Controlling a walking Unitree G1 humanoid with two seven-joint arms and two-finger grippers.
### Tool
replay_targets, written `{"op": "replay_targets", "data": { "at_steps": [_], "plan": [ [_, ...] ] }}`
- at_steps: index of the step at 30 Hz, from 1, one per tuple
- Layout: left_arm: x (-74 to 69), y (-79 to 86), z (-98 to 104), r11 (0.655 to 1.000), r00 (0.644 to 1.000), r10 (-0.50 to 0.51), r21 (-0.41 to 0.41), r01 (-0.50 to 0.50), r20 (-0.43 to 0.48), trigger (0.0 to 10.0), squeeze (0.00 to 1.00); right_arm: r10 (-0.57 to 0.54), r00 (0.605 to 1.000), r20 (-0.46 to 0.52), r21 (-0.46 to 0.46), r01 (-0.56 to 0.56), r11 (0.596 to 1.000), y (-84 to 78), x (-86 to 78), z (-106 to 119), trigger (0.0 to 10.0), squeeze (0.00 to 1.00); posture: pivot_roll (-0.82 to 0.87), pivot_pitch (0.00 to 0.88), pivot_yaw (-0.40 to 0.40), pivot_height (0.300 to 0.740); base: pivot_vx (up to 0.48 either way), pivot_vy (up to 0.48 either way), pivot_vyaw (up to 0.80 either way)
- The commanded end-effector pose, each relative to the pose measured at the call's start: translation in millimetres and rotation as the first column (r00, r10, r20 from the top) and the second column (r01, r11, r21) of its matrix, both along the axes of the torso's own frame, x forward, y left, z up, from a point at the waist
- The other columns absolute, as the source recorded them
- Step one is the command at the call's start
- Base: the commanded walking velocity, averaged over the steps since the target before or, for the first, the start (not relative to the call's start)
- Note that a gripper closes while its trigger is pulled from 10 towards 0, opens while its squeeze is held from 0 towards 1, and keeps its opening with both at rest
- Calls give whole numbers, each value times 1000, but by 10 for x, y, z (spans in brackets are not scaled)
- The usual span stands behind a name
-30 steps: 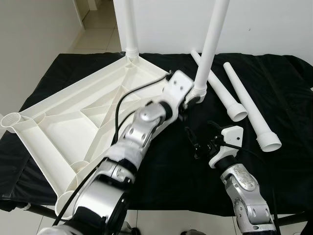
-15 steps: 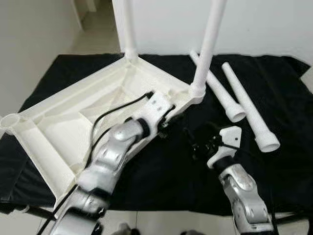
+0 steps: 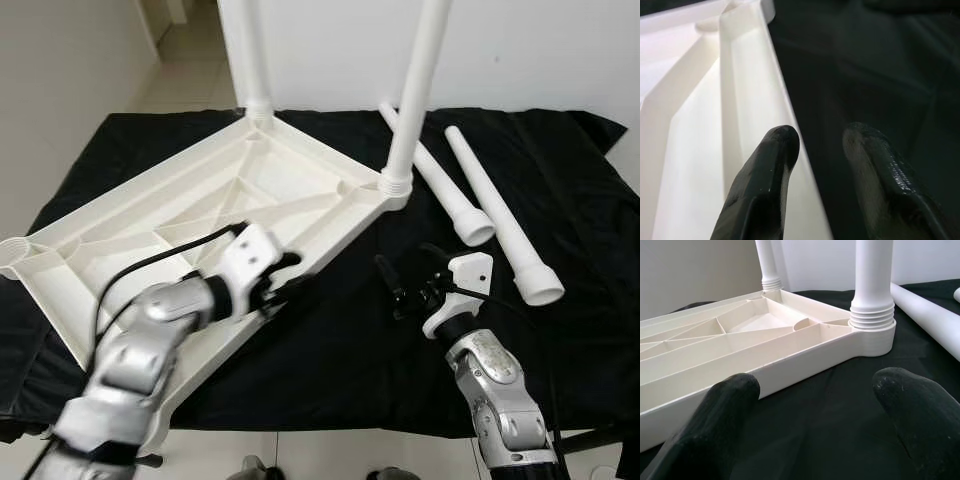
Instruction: Building children table
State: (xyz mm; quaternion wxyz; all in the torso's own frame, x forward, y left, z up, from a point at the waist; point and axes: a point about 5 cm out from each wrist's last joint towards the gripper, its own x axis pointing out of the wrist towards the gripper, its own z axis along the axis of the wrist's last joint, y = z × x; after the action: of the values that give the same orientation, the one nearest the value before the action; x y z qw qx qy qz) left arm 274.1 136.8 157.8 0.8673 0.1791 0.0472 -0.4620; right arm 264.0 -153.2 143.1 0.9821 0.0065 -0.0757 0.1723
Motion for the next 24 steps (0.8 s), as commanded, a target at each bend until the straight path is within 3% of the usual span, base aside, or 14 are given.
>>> {"op": "replay_targets", "data": {
  "at_steps": [1, 5, 16, 24],
  "plan": [
    [-34, 34, 4, 1000, 999, -29, 10, 29, -18, 10000, 0, 9, 1000, 0, -5, -9, 1000, 20, 1, -12, 10000, 0, -126, 65, 77, 740, 0, 0, 0],
    [-125, 171, -117, 997, 997, -7, 77, 13, -78, 10000, 0, 14, 1000, 3, -9, -14, 1000, 17, 14, -11, 10000, 0, -123, 57, 73, 740, 0, 0, 0],
    [-163, 287, -239, 987, 993, 38, 159, -20, -112, 10000, 0, 20, 1000, 7, -15, -20, 1000, 12, 35, 0, 10000, 0, -121, 49, 67, 740, 0, 0, 0],
    [-192, 436, -381, 964, 977, 123, 255, -77, -171, 10000, 0, 22, 1000, 10, -18, -22, 1000, 2, 47, 6, 10000, 0, -120, 53, 64, 740, 0, 0, 0]
  ]
}}
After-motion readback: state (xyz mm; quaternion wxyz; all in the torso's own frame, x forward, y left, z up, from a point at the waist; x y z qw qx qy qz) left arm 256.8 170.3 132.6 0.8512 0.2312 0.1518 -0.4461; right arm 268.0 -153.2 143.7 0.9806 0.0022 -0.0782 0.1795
